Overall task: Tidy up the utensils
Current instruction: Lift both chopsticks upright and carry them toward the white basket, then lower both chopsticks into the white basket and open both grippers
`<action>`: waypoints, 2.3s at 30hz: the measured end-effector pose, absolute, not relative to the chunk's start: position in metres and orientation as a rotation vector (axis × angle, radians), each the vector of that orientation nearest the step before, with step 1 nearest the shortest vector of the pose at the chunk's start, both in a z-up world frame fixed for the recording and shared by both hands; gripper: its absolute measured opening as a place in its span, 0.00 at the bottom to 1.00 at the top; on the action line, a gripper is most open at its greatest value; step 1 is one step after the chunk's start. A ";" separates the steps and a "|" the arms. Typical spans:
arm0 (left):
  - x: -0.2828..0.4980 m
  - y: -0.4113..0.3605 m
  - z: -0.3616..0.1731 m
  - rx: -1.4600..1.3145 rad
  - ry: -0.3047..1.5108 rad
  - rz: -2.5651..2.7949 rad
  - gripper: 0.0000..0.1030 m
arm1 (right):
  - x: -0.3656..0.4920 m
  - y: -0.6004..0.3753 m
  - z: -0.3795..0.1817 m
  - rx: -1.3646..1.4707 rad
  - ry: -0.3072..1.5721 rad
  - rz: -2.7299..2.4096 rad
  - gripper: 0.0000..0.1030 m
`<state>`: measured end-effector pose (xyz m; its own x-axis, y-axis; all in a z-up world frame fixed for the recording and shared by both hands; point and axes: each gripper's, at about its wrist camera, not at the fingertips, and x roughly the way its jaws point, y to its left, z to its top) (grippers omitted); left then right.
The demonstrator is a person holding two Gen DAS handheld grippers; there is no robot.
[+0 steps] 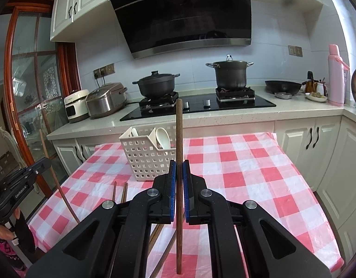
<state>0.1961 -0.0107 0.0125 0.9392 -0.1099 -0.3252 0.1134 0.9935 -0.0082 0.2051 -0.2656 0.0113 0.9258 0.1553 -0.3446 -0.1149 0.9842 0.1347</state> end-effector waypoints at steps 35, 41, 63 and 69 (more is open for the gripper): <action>0.239 -0.023 0.050 0.044 0.300 -0.167 0.06 | 0.262 -0.247 0.033 0.061 0.262 0.155 0.06; 0.270 -0.032 0.072 0.030 0.290 -0.200 0.06 | 0.298 -0.242 0.043 0.062 0.268 0.173 0.06; 0.381 -0.079 0.165 0.044 0.198 -0.251 0.06 | 0.395 -0.227 0.106 0.077 0.173 0.203 0.06; 0.413 -0.081 0.148 0.024 0.244 -0.251 0.06 | 0.415 -0.229 0.094 0.089 0.190 0.195 0.06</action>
